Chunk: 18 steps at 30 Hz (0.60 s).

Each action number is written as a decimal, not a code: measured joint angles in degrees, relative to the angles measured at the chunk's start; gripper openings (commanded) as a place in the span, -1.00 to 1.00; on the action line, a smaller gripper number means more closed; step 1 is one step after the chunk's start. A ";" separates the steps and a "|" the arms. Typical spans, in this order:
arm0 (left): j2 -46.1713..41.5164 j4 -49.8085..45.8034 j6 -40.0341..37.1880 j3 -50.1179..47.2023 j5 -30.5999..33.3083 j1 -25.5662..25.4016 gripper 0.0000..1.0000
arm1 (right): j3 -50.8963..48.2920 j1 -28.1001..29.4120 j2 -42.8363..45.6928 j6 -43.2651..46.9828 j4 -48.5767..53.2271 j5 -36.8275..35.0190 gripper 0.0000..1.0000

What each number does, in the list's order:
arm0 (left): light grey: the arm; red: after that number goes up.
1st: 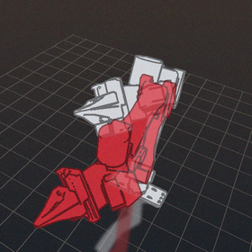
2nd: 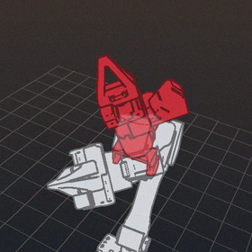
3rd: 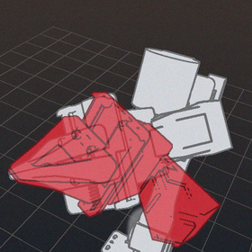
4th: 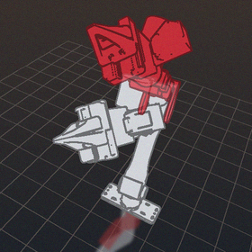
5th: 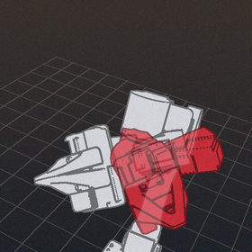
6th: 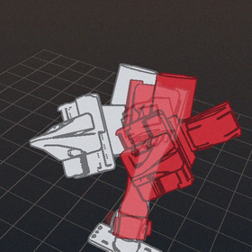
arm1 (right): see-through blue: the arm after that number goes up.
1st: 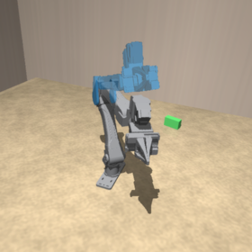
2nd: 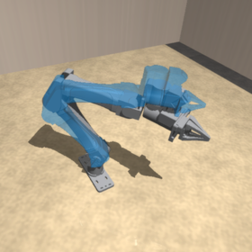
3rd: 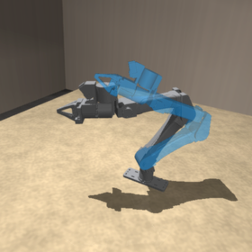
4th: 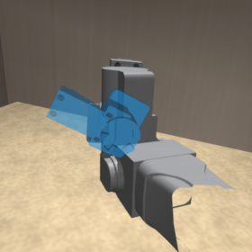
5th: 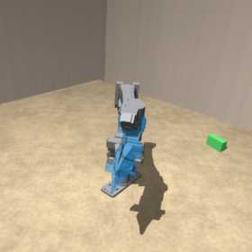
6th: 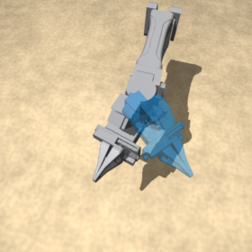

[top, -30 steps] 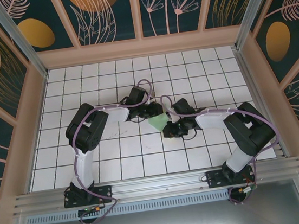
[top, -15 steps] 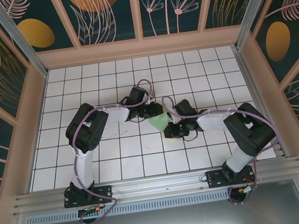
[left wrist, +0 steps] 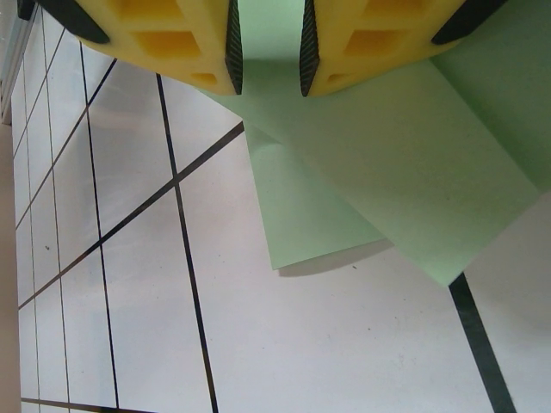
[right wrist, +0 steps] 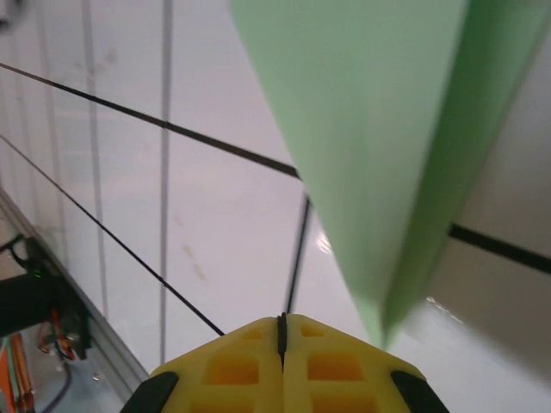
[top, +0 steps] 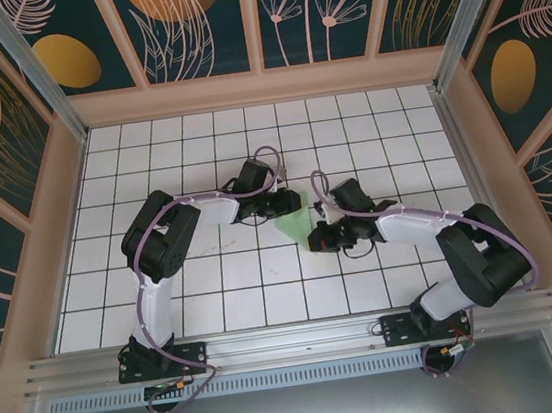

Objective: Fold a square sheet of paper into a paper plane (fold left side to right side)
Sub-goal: Fourth fold the wing at the center of the table.

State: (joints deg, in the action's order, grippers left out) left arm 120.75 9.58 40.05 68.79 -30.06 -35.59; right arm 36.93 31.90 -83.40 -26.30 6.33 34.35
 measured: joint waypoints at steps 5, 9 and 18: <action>0.00 0.00 0.00 0.00 0.07 0.00 -0.42 | 2.51 -1.07 -2.82 -1.16 -1.66 -0.70 -1.00; 0.00 0.00 0.00 0.00 0.07 0.00 -0.42 | 4.61 -1.49 -7.43 -1.51 -1.84 -2.99 -1.00; 0.00 0.00 0.00 0.02 0.09 0.00 -0.42 | 5.20 -1.36 -10.69 -0.72 -0.61 -6.60 -1.00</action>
State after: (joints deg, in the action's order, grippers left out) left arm 120.75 9.58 40.05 68.82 -29.98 -35.59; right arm 42.13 30.55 -94.08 -27.03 5.72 27.75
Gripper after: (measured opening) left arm 0.287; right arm 0.064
